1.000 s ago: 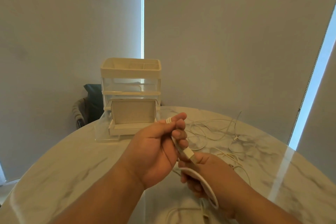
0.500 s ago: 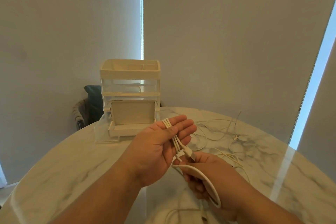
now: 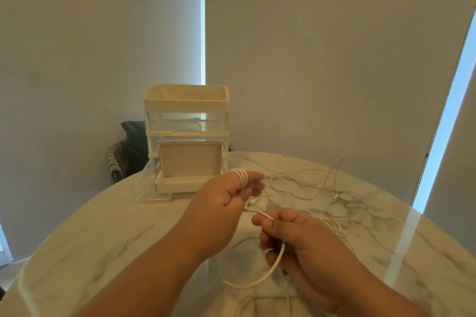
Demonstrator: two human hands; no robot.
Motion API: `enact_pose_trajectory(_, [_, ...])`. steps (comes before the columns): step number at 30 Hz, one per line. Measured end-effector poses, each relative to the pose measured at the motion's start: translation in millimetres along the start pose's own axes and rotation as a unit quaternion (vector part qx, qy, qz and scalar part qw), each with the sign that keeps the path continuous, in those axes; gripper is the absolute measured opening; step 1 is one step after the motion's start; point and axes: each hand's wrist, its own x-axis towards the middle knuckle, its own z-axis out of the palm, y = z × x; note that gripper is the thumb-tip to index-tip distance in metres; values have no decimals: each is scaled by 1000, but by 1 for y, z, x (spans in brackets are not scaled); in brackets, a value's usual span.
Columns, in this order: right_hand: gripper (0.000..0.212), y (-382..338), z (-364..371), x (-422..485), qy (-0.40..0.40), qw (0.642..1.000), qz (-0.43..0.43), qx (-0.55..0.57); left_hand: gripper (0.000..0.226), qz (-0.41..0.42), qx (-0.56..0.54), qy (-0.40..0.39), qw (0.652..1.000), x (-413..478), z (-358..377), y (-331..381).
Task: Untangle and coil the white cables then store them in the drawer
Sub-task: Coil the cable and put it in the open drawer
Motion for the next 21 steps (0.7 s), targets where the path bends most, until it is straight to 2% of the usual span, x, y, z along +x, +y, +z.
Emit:
enact_pose_trajectory(4, [30, -1, 0, 0, -18, 998, -6, 55, 27, -6, 87, -71, 994, 1, 5, -5])
enact_pose_trajectory(10, [33, -7, 1, -3, -3, 996, -4, 94, 24, -40, 25, -129, 991, -2, 2, -1])
enact_pose_trajectory(15, [36, -9, 1, -2, 7, 996, 8, 91, 24, -13, 88, -178, 980, -3, 0, 6])
enact_pose_trajectory(21, [34, -12, 2, -7, -29, 995, 21, 95, 20, 29, 198, -169, 965, 1, -1, 0])
